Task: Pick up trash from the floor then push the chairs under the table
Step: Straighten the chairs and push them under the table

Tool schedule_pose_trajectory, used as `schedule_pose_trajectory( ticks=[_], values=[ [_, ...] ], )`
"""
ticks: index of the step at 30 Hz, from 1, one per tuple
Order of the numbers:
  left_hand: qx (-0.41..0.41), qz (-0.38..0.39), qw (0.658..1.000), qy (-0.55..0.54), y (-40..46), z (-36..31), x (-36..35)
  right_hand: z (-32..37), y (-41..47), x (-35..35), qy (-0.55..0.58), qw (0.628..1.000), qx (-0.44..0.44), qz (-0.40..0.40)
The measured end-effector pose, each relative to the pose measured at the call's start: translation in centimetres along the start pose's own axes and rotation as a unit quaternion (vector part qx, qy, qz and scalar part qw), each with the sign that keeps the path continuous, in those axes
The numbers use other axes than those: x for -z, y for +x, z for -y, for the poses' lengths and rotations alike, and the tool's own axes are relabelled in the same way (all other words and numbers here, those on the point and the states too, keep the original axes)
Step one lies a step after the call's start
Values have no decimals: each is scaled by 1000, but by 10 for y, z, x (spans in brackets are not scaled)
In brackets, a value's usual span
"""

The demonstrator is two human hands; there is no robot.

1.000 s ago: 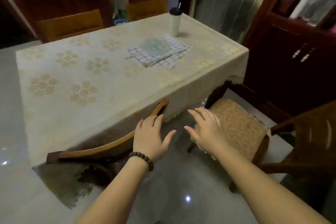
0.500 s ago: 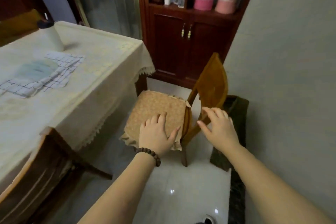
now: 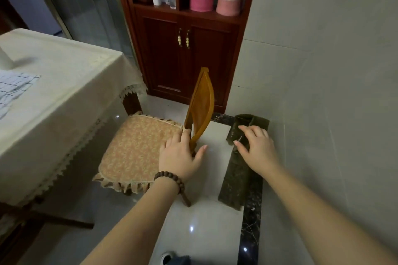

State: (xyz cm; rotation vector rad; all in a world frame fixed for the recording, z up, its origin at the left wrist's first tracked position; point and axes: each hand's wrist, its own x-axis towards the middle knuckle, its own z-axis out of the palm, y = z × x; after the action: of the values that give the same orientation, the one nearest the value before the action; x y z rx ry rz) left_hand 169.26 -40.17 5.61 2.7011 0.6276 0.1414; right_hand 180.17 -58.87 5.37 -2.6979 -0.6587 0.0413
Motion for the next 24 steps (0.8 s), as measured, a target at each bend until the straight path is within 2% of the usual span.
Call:
schedule_pose_trajectory(
  ticks=[10,13,16,20,24],
  values=[
    [35,5,999,15,105,-40,-46,-20,130,-25,-17,996,88,23],
    [60,55,995,49,144,-50,-65,-21,183,-33,-27,994,107,26],
    [99,117,985,83,168,-54,-80,-19,226,-42,-47,988,136,62],
    [109,171,972,116,179,-50,-92,-16,265,-51,-109,954,245,133],
    [105,178,971,123,181,-49,-93,-15,295,-64,-156,908,342,183]
  ],
)
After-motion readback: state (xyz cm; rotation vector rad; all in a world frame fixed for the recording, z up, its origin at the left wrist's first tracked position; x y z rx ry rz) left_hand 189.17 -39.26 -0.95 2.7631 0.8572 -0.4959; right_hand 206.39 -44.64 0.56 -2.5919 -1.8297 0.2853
